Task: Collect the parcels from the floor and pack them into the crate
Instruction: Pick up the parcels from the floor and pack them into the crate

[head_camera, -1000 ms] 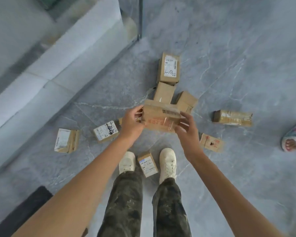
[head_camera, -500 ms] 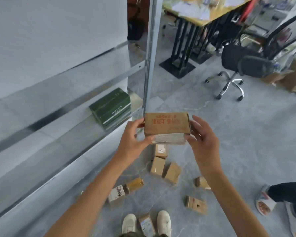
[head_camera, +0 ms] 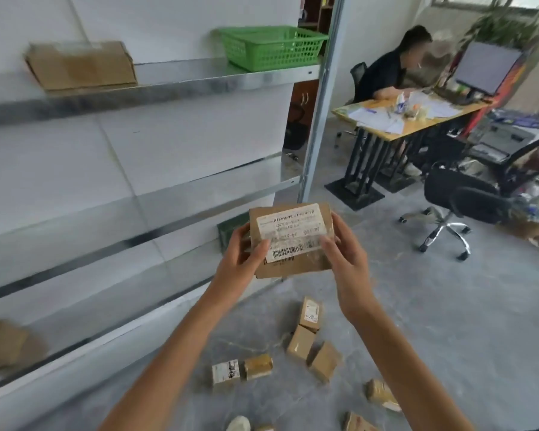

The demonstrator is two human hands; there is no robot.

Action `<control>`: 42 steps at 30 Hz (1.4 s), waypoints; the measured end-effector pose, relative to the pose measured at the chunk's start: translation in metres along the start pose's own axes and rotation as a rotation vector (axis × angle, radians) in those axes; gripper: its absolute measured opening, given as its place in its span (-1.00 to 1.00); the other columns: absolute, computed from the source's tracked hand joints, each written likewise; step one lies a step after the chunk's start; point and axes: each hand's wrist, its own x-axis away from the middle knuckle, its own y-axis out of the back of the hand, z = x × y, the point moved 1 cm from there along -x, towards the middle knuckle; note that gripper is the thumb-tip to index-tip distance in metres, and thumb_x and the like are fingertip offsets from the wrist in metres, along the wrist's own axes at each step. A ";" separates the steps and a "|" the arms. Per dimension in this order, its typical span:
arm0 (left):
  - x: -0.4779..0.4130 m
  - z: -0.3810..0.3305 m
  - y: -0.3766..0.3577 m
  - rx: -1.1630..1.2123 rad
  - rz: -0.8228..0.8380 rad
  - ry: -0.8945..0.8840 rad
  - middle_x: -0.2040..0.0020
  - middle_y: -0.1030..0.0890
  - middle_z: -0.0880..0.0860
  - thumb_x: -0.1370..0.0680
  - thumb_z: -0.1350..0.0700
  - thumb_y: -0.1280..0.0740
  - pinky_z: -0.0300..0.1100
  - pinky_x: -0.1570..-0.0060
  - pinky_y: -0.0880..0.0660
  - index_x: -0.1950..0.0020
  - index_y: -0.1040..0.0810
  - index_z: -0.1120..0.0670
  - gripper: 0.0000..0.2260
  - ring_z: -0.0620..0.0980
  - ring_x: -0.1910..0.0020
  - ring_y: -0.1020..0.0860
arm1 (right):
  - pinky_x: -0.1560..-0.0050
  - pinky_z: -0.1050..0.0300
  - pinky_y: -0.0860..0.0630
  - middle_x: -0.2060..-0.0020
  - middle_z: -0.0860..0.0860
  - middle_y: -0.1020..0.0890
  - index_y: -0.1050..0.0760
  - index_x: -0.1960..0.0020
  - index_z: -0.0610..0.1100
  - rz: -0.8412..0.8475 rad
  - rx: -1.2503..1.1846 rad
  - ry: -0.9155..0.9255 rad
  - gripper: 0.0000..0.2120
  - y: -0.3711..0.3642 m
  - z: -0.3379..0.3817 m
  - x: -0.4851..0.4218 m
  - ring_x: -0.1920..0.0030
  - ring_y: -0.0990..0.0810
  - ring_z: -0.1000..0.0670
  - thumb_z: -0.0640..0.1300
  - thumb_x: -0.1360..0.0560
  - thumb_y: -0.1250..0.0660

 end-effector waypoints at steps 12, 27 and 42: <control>0.187 -0.050 -0.016 -0.022 -0.132 0.235 -0.16 -0.56 0.01 -0.39 -0.04 -0.45 -0.03 0.09 -0.62 -0.31 -0.20 -0.16 -0.41 -0.03 -0.07 -0.60 | -0.06 0.17 -0.59 -0.10 0.13 -0.55 -0.36 -0.25 -0.09 0.152 0.002 -0.022 -0.60 0.015 0.058 0.159 -0.20 -0.56 0.00 -0.10 -0.45 -0.36; 0.473 -0.031 0.053 -0.055 -0.577 0.273 -0.14 -0.50 -0.05 -0.46 -0.15 -0.34 -0.37 0.24 -0.44 -0.13 -0.33 -0.01 -0.63 -0.20 -0.05 -0.51 | -0.11 -0.03 -0.58 -0.23 0.00 -0.57 -0.19 -0.46 0.25 0.571 -0.143 -0.293 -0.23 -0.107 0.065 0.399 -0.18 -0.60 -0.03 -0.02 -0.34 -0.45; 0.655 -0.017 0.018 0.288 -0.950 -0.051 -0.09 -0.60 0.05 -0.43 -0.09 -0.38 -0.14 0.02 -0.57 -0.10 -0.48 -0.06 -0.71 -0.01 -0.07 -0.60 | -0.02 -0.08 -0.60 -0.19 0.02 -0.60 -0.27 -0.38 0.19 0.824 -0.201 -0.447 -0.30 -0.127 0.055 0.559 -0.16 -0.61 -0.03 0.18 -0.32 -0.47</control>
